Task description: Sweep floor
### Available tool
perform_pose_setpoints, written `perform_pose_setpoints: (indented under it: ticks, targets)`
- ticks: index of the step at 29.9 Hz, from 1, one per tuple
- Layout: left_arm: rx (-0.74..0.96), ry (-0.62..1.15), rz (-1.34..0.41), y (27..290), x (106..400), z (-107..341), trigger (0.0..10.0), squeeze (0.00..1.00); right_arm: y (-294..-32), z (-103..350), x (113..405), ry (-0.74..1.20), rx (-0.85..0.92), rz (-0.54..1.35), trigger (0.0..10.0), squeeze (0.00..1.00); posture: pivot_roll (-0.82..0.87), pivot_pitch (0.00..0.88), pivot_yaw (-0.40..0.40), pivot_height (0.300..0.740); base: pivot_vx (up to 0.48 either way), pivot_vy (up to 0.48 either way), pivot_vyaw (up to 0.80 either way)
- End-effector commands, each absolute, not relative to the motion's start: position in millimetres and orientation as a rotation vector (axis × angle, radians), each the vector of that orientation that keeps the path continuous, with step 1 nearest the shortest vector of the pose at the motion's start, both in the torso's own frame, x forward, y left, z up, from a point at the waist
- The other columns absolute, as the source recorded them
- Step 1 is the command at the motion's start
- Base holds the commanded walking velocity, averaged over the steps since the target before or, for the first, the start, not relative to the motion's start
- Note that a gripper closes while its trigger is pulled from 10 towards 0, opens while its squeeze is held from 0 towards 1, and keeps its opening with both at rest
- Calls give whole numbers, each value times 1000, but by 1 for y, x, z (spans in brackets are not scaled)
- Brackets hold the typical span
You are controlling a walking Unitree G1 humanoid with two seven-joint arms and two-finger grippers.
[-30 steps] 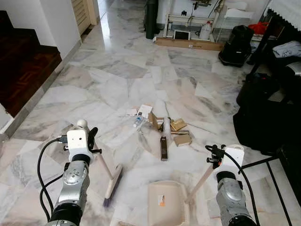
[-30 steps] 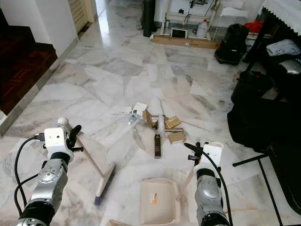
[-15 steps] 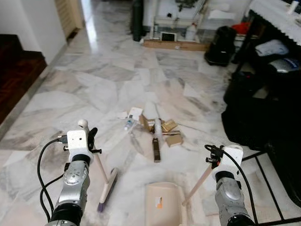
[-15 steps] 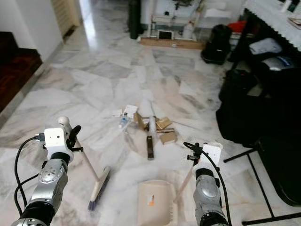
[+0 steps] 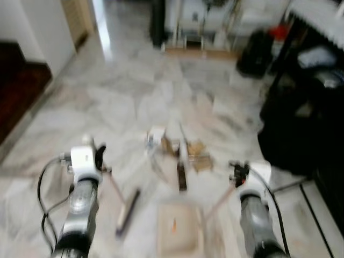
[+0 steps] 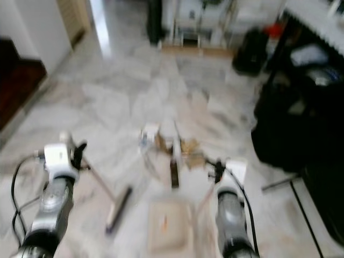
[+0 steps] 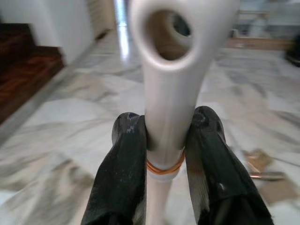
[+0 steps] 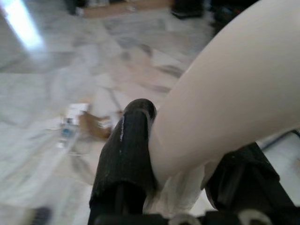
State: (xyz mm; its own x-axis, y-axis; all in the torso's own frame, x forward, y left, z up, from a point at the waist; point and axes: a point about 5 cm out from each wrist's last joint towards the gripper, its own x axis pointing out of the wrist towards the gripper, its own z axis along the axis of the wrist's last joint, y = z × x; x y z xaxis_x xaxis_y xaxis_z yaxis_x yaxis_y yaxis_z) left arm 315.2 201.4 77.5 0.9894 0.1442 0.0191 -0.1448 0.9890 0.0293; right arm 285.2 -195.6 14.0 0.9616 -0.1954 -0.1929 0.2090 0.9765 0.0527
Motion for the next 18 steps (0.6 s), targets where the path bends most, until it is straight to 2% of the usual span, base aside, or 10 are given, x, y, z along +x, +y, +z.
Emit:
perform_pose_setpoints:
  ticks: [1,16,18]
  targets:
    - [43,-27,149,205,316,81,10000,0,-201,21,290,157,51,-211,10000,0,-28,46,-58,740,244,0,0]
    - [45,-26,141,205,317,80,10000,0,-199,20,290,161,53,-200,10000,0,-24,33,-55,740,244,0,0]
    - [49,-29,126,202,317,81,10000,0,-198,20,290,162,53,-198,10000,0,-24,33,-55,740,0,0,0]
